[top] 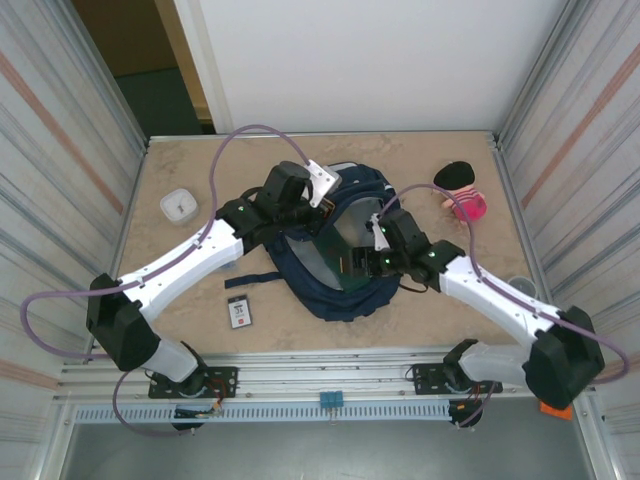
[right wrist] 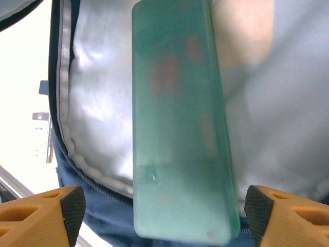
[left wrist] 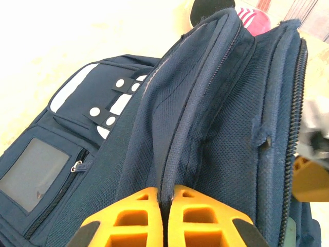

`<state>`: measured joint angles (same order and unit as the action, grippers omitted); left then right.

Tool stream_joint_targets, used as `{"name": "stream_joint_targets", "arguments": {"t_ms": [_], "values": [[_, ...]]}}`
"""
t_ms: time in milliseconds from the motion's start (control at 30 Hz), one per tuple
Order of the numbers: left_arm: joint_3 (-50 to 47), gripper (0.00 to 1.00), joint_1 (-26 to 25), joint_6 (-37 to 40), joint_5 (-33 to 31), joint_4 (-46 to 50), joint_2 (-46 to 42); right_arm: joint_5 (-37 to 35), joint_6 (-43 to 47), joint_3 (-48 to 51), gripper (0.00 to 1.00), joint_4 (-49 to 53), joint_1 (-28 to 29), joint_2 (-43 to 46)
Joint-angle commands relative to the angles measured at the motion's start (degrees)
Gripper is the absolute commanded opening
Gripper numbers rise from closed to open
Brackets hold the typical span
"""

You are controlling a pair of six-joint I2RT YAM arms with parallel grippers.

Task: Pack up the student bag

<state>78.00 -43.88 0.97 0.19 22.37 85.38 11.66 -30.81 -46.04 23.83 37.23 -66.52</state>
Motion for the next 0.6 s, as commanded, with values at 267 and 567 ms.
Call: {"name": "stream_joint_targets", "arguments": {"t_ms": [267, 567], "values": [[1.6, 0.00, 0.6, -2.7, 2.0, -9.1, -2.8, -0.7, -15.5, 13.8, 0.51, -7.0, 4.0, 13.2], [2.2, 0.00, 0.7, -3.4, 3.5, -8.6, -1.9, -6.2, -18.1, 17.8, 0.37, -20.0, 4.9, 7.9]]}}
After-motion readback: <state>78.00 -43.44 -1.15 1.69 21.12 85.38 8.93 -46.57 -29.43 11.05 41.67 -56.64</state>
